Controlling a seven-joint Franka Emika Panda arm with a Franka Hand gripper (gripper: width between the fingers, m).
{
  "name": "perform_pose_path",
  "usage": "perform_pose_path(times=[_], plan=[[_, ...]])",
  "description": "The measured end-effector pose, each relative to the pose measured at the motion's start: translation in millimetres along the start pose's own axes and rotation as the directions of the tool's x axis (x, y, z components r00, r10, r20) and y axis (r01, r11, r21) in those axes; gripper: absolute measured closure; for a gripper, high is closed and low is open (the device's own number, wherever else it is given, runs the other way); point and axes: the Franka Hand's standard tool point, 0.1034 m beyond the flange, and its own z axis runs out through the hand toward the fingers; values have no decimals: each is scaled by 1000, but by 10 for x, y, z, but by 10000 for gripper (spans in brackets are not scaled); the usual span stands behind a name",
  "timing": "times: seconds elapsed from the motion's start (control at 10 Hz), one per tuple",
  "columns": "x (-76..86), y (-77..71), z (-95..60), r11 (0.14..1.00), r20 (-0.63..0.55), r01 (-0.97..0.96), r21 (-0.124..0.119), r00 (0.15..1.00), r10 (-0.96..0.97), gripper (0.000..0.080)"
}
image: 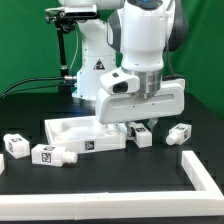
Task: Assemble one leg
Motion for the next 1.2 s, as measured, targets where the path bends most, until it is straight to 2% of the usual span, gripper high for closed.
perform_pose_path(times=[0.2,0.5,0.6,0.7,0.8,0.9,1.0,1.2], plan=[[7,-98,-3,1000,0,-9,4,1000,9,515],[3,-114,5,1000,2,-2,4,1000,2,503],[1,-114,7,1000,2,-2,4,1000,2,314],[3,-113,-4,1000,2,-2,4,1000,2,203],[-46,-70,-156,1000,50,-10,3,999,10,166],[-34,68,-363,999,49,46,6,998,-46,166],[-8,306,-520,997,29,81,6,996,-81,153],[54,677,-638,993,7,121,8,993,-121,151]])
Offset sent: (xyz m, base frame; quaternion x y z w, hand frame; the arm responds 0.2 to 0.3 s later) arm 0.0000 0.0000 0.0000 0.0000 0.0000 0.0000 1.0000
